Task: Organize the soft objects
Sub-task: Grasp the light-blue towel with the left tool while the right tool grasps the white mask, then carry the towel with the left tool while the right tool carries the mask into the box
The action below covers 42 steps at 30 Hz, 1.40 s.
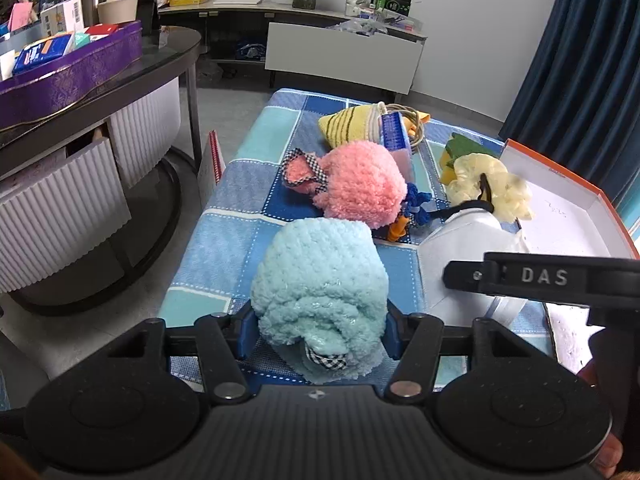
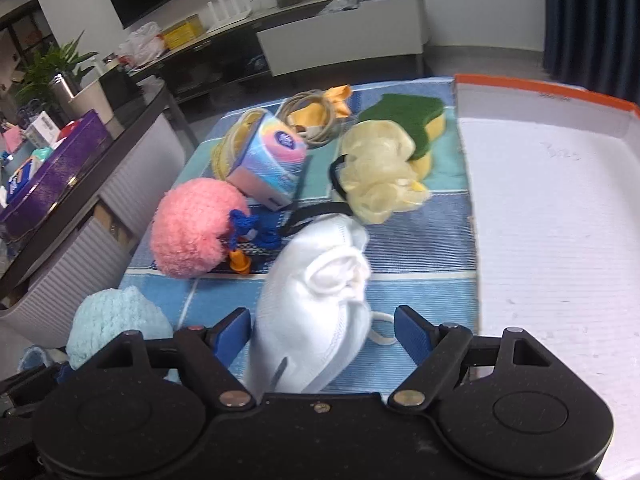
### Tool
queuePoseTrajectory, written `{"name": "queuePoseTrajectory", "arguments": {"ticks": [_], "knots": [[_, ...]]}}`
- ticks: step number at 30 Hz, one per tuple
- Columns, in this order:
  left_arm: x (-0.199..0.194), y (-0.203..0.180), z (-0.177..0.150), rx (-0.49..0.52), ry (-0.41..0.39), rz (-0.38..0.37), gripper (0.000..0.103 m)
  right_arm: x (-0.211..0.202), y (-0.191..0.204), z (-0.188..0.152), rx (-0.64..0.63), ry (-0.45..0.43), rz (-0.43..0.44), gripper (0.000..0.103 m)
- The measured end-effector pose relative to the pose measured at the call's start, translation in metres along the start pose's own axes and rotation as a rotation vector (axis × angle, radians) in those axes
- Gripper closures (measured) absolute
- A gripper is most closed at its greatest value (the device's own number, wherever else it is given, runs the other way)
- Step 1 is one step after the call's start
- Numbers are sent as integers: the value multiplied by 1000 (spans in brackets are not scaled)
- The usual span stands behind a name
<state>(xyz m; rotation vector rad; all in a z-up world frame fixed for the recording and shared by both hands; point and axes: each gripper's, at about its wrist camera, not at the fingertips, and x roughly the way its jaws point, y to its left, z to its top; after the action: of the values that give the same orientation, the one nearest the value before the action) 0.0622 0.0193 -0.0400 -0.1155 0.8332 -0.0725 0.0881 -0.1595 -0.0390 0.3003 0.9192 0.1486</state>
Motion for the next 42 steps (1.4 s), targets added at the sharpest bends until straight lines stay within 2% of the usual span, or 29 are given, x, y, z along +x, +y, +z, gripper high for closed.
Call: {"name": "queuePoseTrajectory", "arguments": {"ticks": [1, 2, 8, 22, 42], "knots": [[0, 0, 0, -2, 2, 1, 44, 0, 2, 0, -13, -10, -2, 21], [-1, 0, 0, -2, 2, 0, 44, 0, 3, 0, -26, -3, 26, 40], [-7, -4, 4, 4, 1, -7, 44, -20, 1, 0, -56, -36, 35, 48], [-25, -47, 9, 82, -5, -73, 44, -90, -39, -9, -114, -143, -54, 50], [-27, -120, 27, 206, -24, -172, 44, -138, -117, 0, 5, -235, -176, 50]]}}
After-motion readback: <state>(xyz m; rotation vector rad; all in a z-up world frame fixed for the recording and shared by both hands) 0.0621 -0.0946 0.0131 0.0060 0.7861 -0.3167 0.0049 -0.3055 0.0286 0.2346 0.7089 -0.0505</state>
